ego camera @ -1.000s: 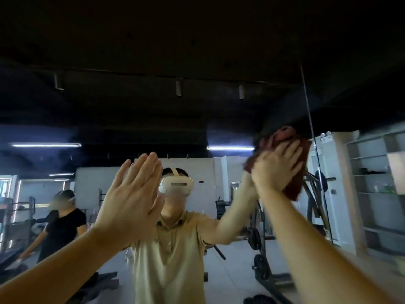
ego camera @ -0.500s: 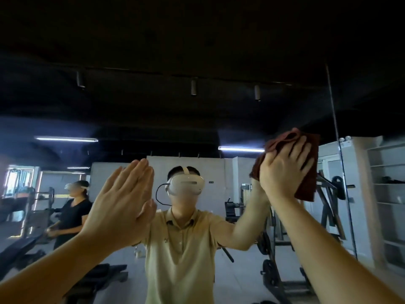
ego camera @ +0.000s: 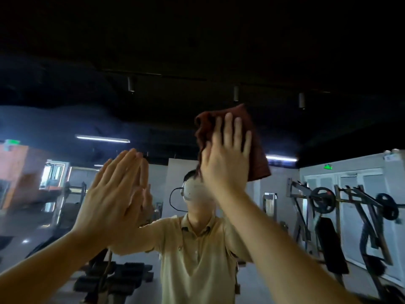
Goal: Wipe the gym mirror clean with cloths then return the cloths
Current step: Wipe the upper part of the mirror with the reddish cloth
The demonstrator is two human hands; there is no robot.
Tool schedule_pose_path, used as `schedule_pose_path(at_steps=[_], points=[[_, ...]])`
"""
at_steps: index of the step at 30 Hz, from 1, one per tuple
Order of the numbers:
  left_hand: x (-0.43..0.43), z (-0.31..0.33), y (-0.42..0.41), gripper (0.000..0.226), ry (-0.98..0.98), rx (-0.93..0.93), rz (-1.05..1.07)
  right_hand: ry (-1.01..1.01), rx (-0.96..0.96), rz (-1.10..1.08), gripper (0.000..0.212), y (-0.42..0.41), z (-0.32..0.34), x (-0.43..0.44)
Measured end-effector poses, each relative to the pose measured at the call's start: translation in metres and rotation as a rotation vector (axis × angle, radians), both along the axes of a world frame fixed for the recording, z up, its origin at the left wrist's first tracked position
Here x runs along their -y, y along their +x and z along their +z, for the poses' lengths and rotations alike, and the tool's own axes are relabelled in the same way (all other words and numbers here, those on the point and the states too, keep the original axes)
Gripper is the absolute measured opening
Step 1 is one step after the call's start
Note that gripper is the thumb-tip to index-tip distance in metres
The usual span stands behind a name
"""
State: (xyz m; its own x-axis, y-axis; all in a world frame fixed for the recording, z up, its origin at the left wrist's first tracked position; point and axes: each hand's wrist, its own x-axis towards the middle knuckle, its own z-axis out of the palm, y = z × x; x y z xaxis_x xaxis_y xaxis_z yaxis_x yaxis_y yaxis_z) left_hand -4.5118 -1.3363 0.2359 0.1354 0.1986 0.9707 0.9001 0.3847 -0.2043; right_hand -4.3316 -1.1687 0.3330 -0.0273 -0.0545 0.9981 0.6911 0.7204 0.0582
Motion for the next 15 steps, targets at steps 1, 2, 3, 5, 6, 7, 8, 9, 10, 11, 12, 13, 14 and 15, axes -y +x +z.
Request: schedule_pose_path(at_steps=[1, 2, 3, 5, 6, 7, 8, 9, 10, 11, 12, 13, 14, 15], points=[[0.006, 0.002, -0.017, 0.066, 0.028, -0.009, -0.029, 0.025, 0.041, 0.019, 0.061, -0.023, -0.015, 0.013], [0.010, 0.002, -0.030, 0.065, 0.042, -0.018, -0.048, 0.044, 0.099, 0.034, 0.061, -0.041, -0.035, 0.023], [0.013, 0.001, -0.039, 0.066, 0.046, -0.017, -0.053, 0.068, 0.186, 0.042, 0.060, -0.055, -0.058, 0.030], [0.015, -0.006, -0.052, 0.068, 0.010, 0.033, -0.029, 0.156, 0.445, 0.022, 0.061, -0.057, -0.099, 0.033], [0.014, -0.009, -0.055, 0.070, -0.014, 0.064, -0.015, 0.230, 0.587, -0.010, 0.064, -0.046, -0.111, 0.028], [0.013, -0.012, -0.058, 0.073, -0.029, 0.078, 0.001, 0.305, 0.711, -0.056, 0.067, -0.029, -0.113, 0.019], [0.012, -0.013, -0.061, 0.075, -0.034, 0.077, 0.021, 0.348, 0.787, -0.113, 0.071, -0.009, -0.106, 0.008], [0.012, -0.014, -0.064, 0.076, -0.032, 0.066, 0.039, 0.336, 0.798, -0.178, 0.075, 0.012, -0.092, -0.003], [0.011, -0.013, -0.066, 0.077, -0.024, 0.052, 0.043, 0.284, 0.736, -0.241, 0.074, 0.031, -0.074, -0.013], [0.010, -0.013, -0.067, 0.078, -0.017, 0.041, 0.034, 0.190, 0.615, -0.285, 0.072, 0.047, -0.053, -0.020], [0.010, -0.012, -0.067, 0.078, -0.016, 0.035, 0.022, 0.070, 0.454, -0.312, 0.071, 0.057, -0.032, -0.023], [0.010, -0.012, -0.067, 0.078, -0.020, 0.035, 0.012, -0.063, 0.276, -0.306, 0.073, 0.060, -0.011, -0.022], [0.011, -0.012, -0.066, 0.078, -0.025, 0.040, 0.007, -0.183, 0.102, -0.267, 0.074, 0.054, 0.008, -0.018], [0.012, -0.013, -0.065, 0.079, -0.032, 0.044, 0.005, -0.272, -0.045, -0.222, 0.076, 0.041, 0.023, -0.010]])
